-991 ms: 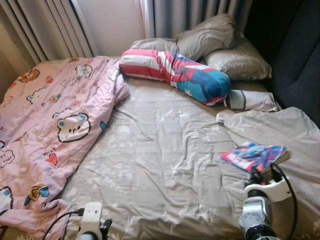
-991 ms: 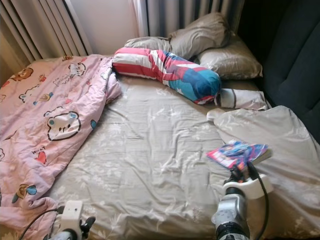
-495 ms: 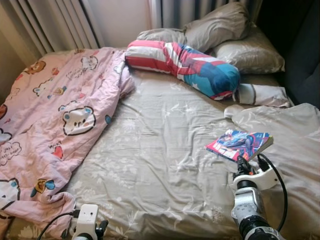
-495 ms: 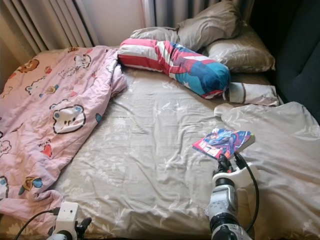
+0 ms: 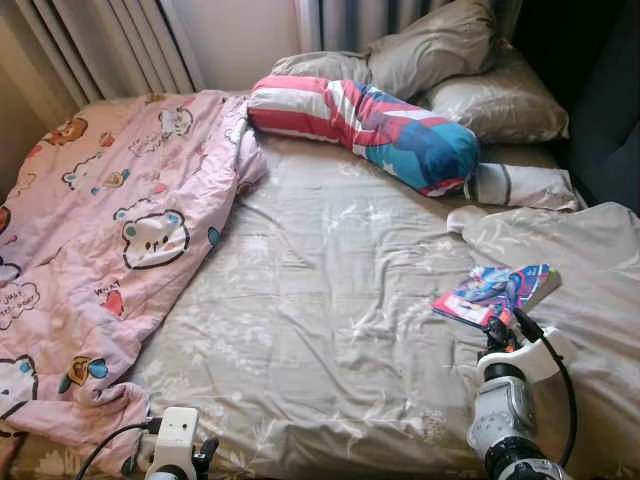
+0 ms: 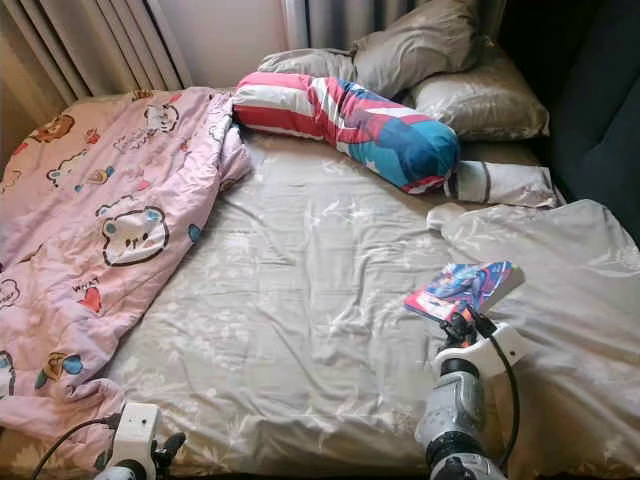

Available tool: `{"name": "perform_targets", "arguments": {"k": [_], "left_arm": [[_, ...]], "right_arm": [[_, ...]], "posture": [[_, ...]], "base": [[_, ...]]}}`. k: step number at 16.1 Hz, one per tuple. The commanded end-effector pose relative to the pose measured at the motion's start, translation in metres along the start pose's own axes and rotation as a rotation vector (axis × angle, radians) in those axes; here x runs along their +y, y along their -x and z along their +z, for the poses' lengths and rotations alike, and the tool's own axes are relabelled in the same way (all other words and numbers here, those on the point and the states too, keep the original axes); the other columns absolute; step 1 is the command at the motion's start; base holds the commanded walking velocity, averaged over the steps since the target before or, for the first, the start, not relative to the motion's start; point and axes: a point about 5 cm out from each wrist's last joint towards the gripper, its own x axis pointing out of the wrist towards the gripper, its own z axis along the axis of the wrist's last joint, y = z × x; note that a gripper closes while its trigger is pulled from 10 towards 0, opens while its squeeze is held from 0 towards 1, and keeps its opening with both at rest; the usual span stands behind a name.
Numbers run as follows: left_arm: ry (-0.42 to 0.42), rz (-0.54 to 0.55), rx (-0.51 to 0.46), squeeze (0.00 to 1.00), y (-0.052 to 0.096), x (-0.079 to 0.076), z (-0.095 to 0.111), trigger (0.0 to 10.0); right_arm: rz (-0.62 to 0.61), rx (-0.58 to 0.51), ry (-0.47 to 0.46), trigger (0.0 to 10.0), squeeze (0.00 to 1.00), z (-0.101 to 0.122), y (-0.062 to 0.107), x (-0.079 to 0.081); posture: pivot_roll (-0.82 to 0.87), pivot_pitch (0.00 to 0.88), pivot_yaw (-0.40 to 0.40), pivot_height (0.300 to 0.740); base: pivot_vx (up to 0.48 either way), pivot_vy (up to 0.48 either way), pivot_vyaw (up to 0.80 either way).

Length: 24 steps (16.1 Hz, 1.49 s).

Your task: Clean up the room

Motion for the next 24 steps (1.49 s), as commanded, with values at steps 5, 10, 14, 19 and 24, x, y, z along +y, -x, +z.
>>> {"name": "perform_targets", "arguments": {"k": [5, 10, 14, 19, 24], "left_arm": [[0.002, -0.012, 0.008, 0.0, 0.002, -0.002, -0.006, 10.0], [-0.001, -0.004, 0.01, 0.0, 0.004, 0.002, -0.007, 10.0], [-0.002, -0.003, 0.011, 0.0, 0.005, 0.004, -0.009, 10.0], [-0.004, -0.004, 0.008, 0.0, 0.006, 0.005, -0.009, 10.0], [-0.009, -0.009, 0.021, 0.0, 0.009, 0.005, -0.016, 10.0]], "right_arm": [[-0.015, -0.005, 0.122, 10.0, 0.0, 0.006, -0.002, -0.003], [-0.014, -0.022, 0.095, 10.0, 0.0, 0.003, 0.001, -0.002], [-0.011, -0.006, 0.105, 10.0, 0.0, 0.001, 0.0, 0.0], [0.007, 0.005, 0.109, 10.0, 0.0, 0.0, 0.0, 0.003], [0.053, 0.003, 0.101, 10.0, 0.0, -0.003, 0.002, 0.007]], "posture": [[0.03, 0.155, 0.071, 0.731], [0.04, 0.169, 0.077, 0.682], [0.05, 0.179, 0.082, 0.682], [0.05, 0.189, 0.083, 0.664], [0.05, 0.187, 0.08, 0.664]], "base": [[0.0, 0.0, 0.0], [0.0, 0.0, 0.0], [0.0, 0.0, 0.0], [0.0, 0.0, 0.0], [0.0, 0.0, 0.0]]}}
